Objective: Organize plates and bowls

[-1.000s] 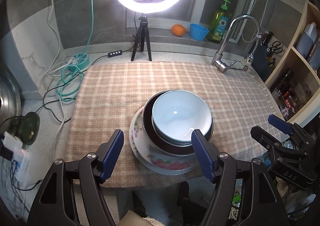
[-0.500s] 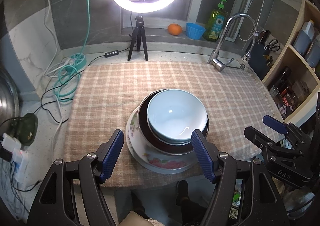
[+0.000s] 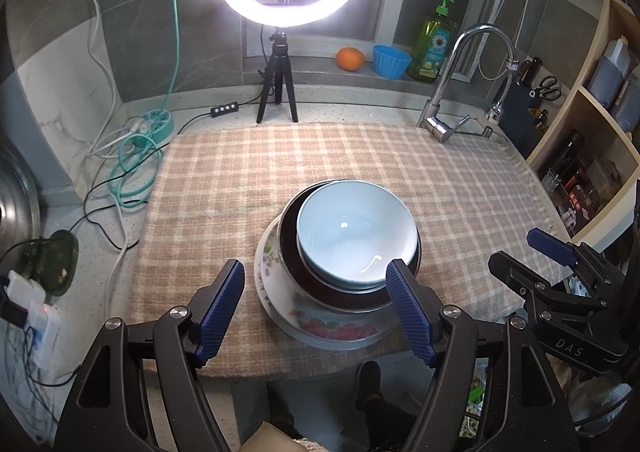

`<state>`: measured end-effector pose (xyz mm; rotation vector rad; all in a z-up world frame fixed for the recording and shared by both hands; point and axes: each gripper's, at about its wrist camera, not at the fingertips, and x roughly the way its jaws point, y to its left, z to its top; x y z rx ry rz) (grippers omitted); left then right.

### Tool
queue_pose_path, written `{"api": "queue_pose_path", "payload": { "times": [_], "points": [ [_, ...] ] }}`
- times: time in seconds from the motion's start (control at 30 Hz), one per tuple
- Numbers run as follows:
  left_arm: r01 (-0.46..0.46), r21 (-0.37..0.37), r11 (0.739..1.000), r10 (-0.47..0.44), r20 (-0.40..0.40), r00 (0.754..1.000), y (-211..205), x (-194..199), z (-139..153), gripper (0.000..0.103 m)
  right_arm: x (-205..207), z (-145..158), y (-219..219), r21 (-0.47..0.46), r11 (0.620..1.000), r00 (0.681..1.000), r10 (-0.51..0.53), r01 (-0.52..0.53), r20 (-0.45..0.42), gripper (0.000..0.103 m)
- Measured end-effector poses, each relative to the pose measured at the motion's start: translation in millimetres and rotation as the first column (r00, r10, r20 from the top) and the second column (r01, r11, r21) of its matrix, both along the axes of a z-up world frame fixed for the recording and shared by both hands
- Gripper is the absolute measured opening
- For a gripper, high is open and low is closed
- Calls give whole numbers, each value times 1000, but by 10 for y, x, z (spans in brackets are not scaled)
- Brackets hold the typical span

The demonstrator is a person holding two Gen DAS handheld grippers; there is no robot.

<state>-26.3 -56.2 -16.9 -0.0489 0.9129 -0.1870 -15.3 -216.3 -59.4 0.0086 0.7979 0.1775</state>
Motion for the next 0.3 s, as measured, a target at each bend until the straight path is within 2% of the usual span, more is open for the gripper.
{"api": "queue_pose_path", "payload": {
  "times": [0.3],
  "points": [
    [-18,9,1000,18,8,1000,32,32,-14,73,32,-9,16,0,1000,1000,5,-5,-4,74]
  ]
}}
